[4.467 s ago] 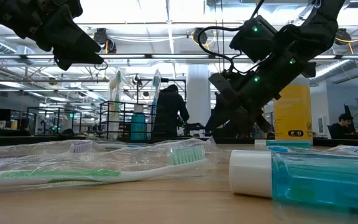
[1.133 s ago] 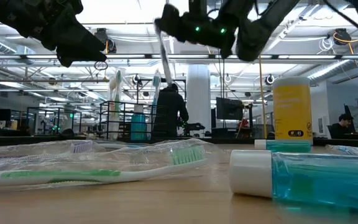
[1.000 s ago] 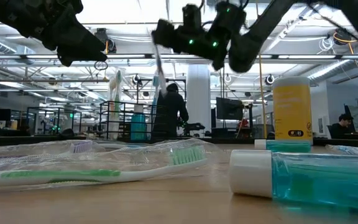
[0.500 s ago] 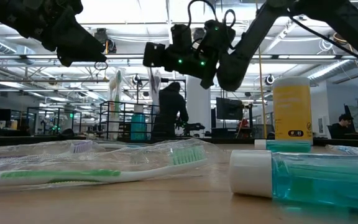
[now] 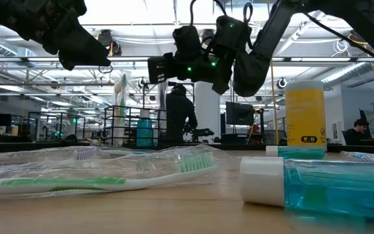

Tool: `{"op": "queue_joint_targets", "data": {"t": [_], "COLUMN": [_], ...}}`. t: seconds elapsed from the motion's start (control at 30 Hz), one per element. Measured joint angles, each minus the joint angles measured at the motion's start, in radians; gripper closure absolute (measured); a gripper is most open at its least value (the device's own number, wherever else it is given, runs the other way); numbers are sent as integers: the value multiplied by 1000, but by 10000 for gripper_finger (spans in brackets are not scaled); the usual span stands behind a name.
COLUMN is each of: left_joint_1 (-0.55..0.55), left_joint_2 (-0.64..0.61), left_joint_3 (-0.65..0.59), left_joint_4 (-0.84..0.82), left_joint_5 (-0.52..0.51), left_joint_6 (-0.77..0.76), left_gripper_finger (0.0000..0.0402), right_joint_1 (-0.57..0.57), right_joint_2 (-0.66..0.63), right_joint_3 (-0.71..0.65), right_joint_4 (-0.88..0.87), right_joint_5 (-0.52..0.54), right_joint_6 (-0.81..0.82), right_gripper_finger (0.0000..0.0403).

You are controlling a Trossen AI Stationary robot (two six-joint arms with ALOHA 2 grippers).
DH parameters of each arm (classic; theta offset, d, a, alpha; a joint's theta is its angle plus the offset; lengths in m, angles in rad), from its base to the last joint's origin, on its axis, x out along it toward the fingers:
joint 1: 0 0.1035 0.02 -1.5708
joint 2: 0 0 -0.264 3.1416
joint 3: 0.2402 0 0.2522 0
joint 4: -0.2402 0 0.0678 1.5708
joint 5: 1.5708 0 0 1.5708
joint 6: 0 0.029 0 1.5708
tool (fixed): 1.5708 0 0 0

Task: Pick & Place toothbrushing station
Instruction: Put the top violet toothbrush into the black wire organizer, then put the violet toothbrush into the black wire organizer

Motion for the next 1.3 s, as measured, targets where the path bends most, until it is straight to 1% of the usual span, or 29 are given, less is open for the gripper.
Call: {"op": "queue_joint_targets", "data": {"t": [0.1, 0.23, 0.53, 0.6, 0.77, 0.87, 1.0, 1.17, 1.3], "left_joint_1": [0, 0, 0, 0, 0, 0, 0, 0, 0], "left_joint_2": [0, 0, 0, 0, 0, 0, 0, 0, 0], "left_joint_3": [0, 0, 0, 0, 0, 0, 0, 0, 0], "left_joint_4": [0, 0, 0, 0, 0, 0, 1, 2, 3], "left_joint_5": [0, 0, 0, 0, 1, 1, 1, 1, 1], "left_joint_6": [0, -10, -27, -28, -55, -54, -55, -57, -58], "left_gripper_finger": [213, 213, 213, 213, 213, 213, 213, 213, 213], "right_joint_1": [15, 39, 83, 89, 101, 118, 159, 241, 313], "right_joint_2": [0, 0, 0, 0, 0, -6, -20, -39, -41], "right_joint_3": [0, 0, 0, 0, 0, -1, -1, 0, -1], "right_joint_4": [0, -1, -9, -10, -8, -10, -31, -57, -84], "right_joint_5": [110, 190, 207, 262, 451, 505, 550, 708, 844], "right_joint_6": [-29, -36, -61, -69, -146, -232, -328, -378, -486], "right_gripper_finger": [379, 362, 292, 273, 229, 206, 181, 166, 166]}}
